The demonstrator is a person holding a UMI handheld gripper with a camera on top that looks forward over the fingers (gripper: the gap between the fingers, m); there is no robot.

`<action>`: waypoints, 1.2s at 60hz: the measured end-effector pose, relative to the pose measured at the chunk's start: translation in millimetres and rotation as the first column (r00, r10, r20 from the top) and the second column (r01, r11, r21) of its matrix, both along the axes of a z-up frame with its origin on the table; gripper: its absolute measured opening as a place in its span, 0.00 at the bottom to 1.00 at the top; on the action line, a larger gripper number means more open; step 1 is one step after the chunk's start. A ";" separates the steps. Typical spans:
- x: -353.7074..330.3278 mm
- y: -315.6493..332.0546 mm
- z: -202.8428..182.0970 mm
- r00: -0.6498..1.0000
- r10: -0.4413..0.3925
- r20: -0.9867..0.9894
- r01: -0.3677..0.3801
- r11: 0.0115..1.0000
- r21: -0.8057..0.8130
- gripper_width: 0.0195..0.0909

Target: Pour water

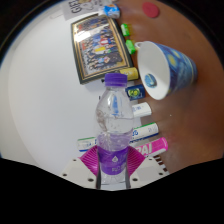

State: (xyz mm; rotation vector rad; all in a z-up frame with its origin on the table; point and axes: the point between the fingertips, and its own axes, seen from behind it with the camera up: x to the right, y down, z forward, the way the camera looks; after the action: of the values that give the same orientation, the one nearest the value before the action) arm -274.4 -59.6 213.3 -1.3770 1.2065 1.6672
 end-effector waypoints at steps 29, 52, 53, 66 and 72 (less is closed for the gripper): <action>167.2 14.9 103.4 0.191 -0.272 0.943 -0.139 0.943 0.301 0.18; 346.8 50.8 -40.6 -0.256 -0.163 0.953 -0.092 0.985 0.144 0.18; 349.0 52.1 -48.1 -0.256 -0.152 0.955 -0.089 0.987 0.133 0.18; 363.7 53.1 -125.2 -0.272 -0.088 0.958 -0.101 0.993 0.062 0.18; 367.3 48.6 -138.9 -0.248 -0.094 0.964 -0.088 0.993 0.074 0.18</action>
State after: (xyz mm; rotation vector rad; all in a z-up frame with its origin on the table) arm 92.9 -11.1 74.4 -1.8669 -0.0280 -0.0021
